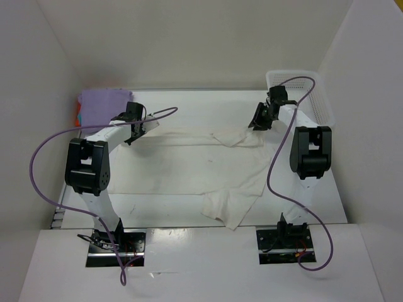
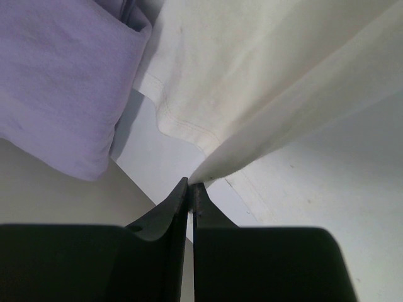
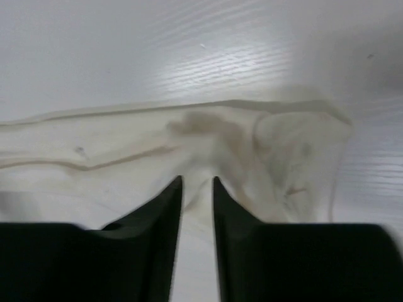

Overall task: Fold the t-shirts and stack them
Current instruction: Fold the flattened tshirt in 1/3 of the way

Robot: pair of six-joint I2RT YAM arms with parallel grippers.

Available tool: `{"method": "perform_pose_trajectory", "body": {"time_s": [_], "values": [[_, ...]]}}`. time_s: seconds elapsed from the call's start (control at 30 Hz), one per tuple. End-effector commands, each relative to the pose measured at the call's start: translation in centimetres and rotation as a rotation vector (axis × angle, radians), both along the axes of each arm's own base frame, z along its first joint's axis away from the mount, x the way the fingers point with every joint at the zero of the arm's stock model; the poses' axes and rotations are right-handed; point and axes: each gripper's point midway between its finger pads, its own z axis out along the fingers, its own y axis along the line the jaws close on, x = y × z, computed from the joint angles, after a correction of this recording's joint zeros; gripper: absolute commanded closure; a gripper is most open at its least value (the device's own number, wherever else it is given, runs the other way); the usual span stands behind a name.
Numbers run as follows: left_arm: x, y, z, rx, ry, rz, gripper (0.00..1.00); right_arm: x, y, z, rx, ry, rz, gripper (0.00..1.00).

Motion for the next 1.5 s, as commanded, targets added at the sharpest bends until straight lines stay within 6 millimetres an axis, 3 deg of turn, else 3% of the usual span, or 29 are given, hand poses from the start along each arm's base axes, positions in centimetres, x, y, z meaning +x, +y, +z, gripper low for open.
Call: {"method": "perform_pose_trajectory", "body": {"time_s": [0.0, 0.1, 0.13, 0.2, 0.23, 0.33, 0.43, 0.47, 0.67, 0.9, 0.97, 1.33, 1.4, 1.47], "values": [[1.0, -0.1, 0.8, 0.001, -0.03, 0.009, 0.92, 2.0, 1.9, 2.4, 0.088, -0.061, 0.051, 0.62], [1.0, -0.1, 0.8, 0.001, -0.03, 0.009, 0.92, 1.3, 1.9, 2.3, 0.089, -0.051, 0.051, 0.55], [1.0, -0.1, 0.8, -0.004, -0.033, 0.017, 0.92, 1.0, 2.2, 3.5, 0.08, -0.074, 0.056, 0.55], [0.7, -0.4, 0.4, -0.003, -0.024, 0.008, 0.92, 0.3, 2.3, 3.9, 0.06, -0.081, 0.037, 0.55], [0.8, -0.6, 0.4, -0.011, -0.023, 0.003, 0.92, -0.2, 3.2, 5.5, 0.061, -0.116, 0.044, 0.55], [0.5, -0.6, 0.1, -0.014, -0.016, 0.01, 0.92, -2.3, 4.8, 4.8, 0.096, -0.073, 0.01, 0.55], [0.5, -0.6, 0.1, -0.014, -0.016, 0.01, 0.92, -4.0, 5.6, 3.1, 0.133, 0.013, -0.029, 0.55], [0.5, -0.6, 0.1, -0.014, -0.016, 0.01, 0.92, -4.5, 5.7, 2.0, 0.147, 0.04, -0.038, 0.5], [0.5, -0.6, 0.1, -0.014, -0.016, 0.01, 0.92, -4.2, 5.9, -0.4, 0.163, 0.094, -0.078, 0.42], [0.2, -0.6, -0.3, -0.013, -0.007, 0.011, 0.92, -2.1, 6.8, -0.1, 0.207, 0.039, -0.059, 0.38], [0.2, -0.4, -0.2, -0.005, -0.008, 0.015, 0.92, -1.9, 6.8, -1.3, 0.209, 0.064, -0.069, 0.4], [0.2, -0.4, -0.2, -0.005, -0.008, 0.015, 0.92, 0.0, 6.6, -1.1, 0.195, 0.027, -0.091, 0.49], [0.2, -0.4, -0.2, -0.005, -0.008, 0.015, 0.92, 0.1, 6.4, -1.1, 0.187, 0.026, -0.097, 0.57], [0.2, -0.4, -0.2, -0.005, -0.008, 0.015, 0.92, -0.1, 6.3, -1.3, 0.179, 0.033, -0.103, 0.73]]}}
